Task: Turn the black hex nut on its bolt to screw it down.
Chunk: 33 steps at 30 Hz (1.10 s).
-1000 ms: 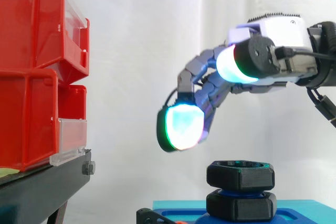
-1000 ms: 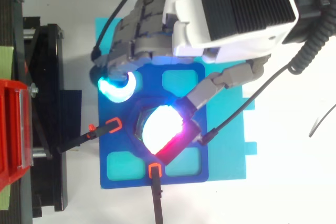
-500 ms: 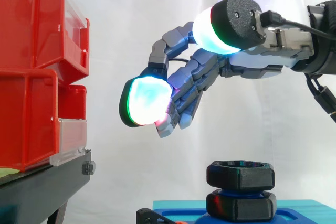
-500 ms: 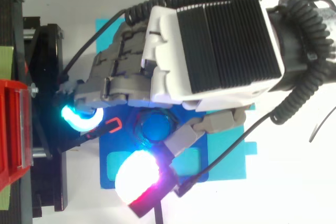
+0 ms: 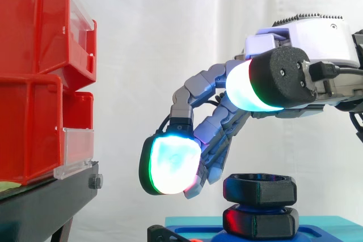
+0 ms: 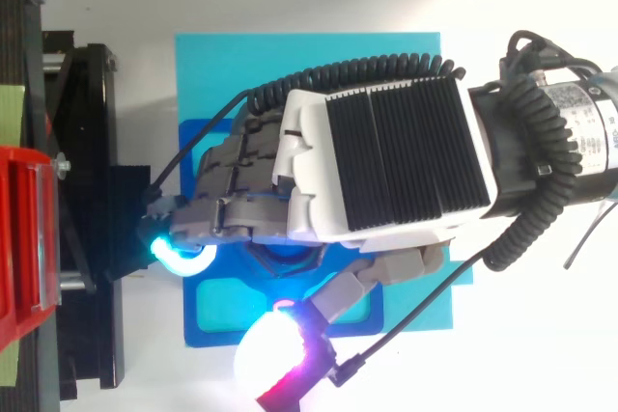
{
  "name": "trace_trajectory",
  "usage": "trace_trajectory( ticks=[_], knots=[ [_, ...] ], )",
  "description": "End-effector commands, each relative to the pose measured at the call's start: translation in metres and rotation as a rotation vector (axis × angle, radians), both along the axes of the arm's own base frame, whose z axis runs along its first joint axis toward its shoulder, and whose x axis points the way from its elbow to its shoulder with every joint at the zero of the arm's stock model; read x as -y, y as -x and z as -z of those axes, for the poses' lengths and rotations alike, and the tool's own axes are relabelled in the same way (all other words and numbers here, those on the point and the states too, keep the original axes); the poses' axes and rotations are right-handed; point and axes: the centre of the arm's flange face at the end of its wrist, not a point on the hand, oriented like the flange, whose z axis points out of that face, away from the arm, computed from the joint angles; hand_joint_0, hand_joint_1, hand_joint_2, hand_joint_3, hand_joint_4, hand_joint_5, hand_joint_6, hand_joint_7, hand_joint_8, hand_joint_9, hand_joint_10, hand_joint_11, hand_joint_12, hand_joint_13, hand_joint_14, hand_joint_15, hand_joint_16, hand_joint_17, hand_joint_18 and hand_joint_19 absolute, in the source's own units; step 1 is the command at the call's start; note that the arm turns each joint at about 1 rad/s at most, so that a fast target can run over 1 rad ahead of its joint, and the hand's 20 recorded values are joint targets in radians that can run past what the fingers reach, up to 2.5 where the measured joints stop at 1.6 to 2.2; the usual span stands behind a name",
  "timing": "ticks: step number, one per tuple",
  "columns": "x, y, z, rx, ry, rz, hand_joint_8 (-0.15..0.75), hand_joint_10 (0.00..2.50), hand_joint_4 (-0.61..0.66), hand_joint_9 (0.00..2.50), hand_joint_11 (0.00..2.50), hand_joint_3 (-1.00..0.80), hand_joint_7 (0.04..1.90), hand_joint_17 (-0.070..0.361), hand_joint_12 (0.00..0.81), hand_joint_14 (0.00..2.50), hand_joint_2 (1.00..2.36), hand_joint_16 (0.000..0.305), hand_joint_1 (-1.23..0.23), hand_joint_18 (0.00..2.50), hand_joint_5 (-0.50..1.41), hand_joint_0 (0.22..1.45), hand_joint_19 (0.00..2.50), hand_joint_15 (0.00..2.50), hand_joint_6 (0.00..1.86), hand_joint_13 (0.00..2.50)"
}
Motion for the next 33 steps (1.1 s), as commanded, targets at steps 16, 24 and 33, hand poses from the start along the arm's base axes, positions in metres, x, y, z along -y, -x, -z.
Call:
trace_trajectory(
  ticks=[16,24,33],
  knots=[
    [-0.0015,0.0017,0.0028,-0.013,0.001,-0.008,0.384,0.01,0.36,0.75,0.59,-0.5,0.71,0.127,0.412,0.01,1.0,0.056,-0.26,0.9,-0.22,0.49,0.36,0.28,0.87,0.84],
    [-0.0026,0.0024,0.004,-0.019,0.001,-0.009,0.388,0.01,0.36,0.76,0.61,-0.5,0.7,0.126,0.411,0.01,1.0,0.056,-0.27,0.9,-0.22,0.49,0.36,0.29,0.89,0.84],
    [0.0042,0.0033,0.0039,-0.024,0.002,-0.001,0.389,0.01,0.36,0.76,0.61,-0.5,0.71,0.126,0.411,0.01,1.0,0.056,-0.27,0.9,-0.22,0.49,0.35,0.29,0.9,0.84]
  ],
)
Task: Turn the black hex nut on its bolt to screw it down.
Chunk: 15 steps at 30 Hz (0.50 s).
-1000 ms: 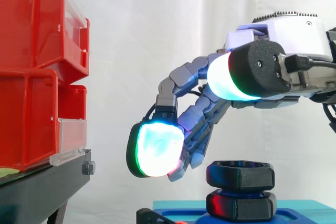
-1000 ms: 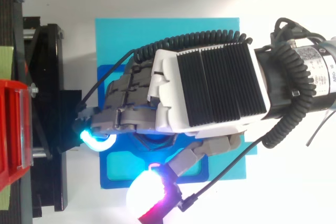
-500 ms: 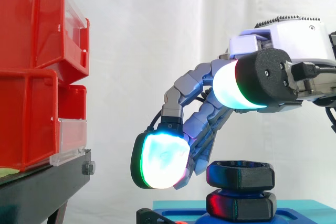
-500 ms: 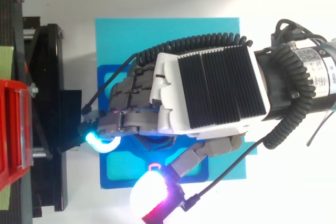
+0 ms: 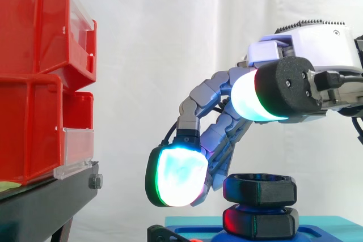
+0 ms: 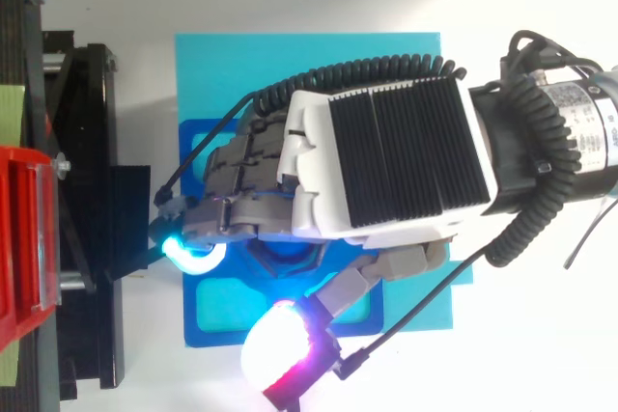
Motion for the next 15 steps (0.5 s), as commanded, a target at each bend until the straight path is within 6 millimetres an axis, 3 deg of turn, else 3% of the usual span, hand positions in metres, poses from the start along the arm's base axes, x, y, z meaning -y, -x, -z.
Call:
trace_trajectory(
  ticks=[1,15],
  knots=[
    [0.003,0.001,0.001,-0.003,0.0,0.002,0.392,0.01,0.36,0.76,0.61,-0.5,0.71,0.126,0.41,0.01,1.0,0.056,-0.27,0.9,-0.22,0.49,0.35,0.28,0.9,0.84],
    [0.015,0.006,0.005,-0.041,0.005,0.013,0.4,0.01,0.38,0.79,0.65,-0.5,0.72,0.126,0.413,0.01,1.0,0.056,-0.27,0.91,-0.21,0.49,0.35,0.28,0.94,0.84]
  ],
)
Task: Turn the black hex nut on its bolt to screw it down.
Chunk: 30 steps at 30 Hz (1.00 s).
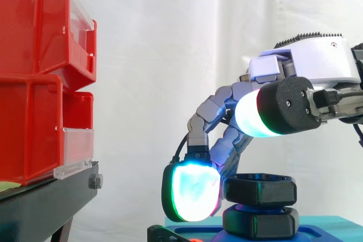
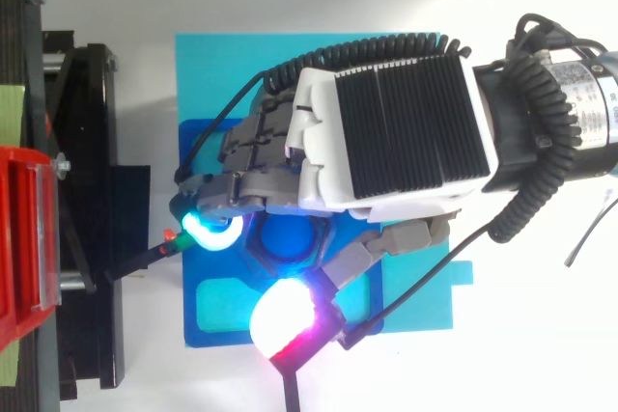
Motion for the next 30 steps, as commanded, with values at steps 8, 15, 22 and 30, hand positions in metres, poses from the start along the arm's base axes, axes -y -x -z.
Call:
trace_trajectory(
  ticks=[8,15,22,30],
  knots=[
    [0.0018,0.0005,0.0004,-0.001,0.0,-0.004,0.406,0.01,0.38,0.81,0.66,-0.5,0.71,0.126,0.414,0.01,1.0,0.056,-0.27,0.91,-0.21,0.49,0.35,0.28,0.95,0.85],
    [0.0018,0.001,0.0008,-0.006,0.0,-0.004,0.405,0.01,0.37,0.81,0.66,-0.5,0.71,0.127,0.413,0.01,1.0,0.056,-0.27,0.91,-0.21,0.49,0.35,0.29,0.94,0.85],
    [0.0051,0.0014,-0.0009,-0.004,0.0,-0.001,0.405,0.01,0.37,0.81,0.66,-0.5,0.71,0.127,0.415,0.01,1.0,0.056,-0.27,0.91,-0.22,0.49,0.35,0.29,0.89,0.85],
    [0.0034,0.0006,-0.0004,0.0,-0.002,-0.007,0.393,0.01,0.36,0.8,0.65,-0.5,0.83,0.128,0.415,0.01,1.0,0.057,-0.28,0.91,-0.19,0.49,0.35,0.29,0.69,0.85]
  ],
)
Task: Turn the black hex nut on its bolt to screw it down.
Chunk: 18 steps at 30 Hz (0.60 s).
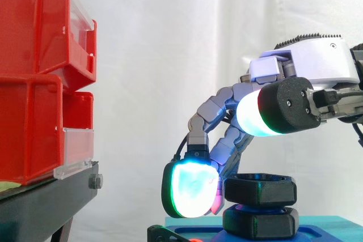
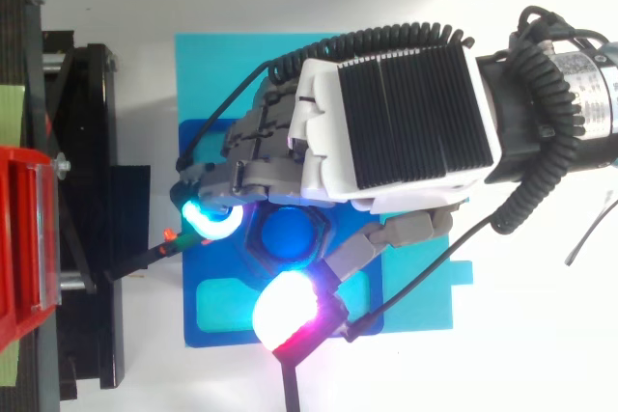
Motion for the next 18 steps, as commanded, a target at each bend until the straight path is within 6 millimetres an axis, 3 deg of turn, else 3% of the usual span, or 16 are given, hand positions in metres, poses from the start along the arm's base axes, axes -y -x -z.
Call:
trace_trajectory(
  ticks=[1,12,18],
  knots=[
    [-0.002,0.0,0.0,0.002,-0.002,-0.006,0.392,0.01,0.37,0.79,0.65,-0.5,0.86,0.128,0.415,0.01,1.0,0.057,-0.28,0.91,-0.18,0.49,0.35,0.29,0.67,0.85],
    [-0.014,-0.003,-0.002,0.018,-0.001,-0.02,0.389,0.01,0.37,0.79,0.64,-0.5,0.97,0.129,0.418,0.01,1.0,0.057,-0.28,0.91,-0.17,0.49,0.35,0.29,0.61,0.85],
    [-0.019,-0.003,-0.002,0.018,-0.001,-0.026,0.392,0.01,0.35,0.8,0.65,-0.5,0.76,0.128,0.417,0.01,1.0,0.057,-0.28,0.91,-0.2,0.49,0.35,0.29,0.77,0.85]
  ],
)
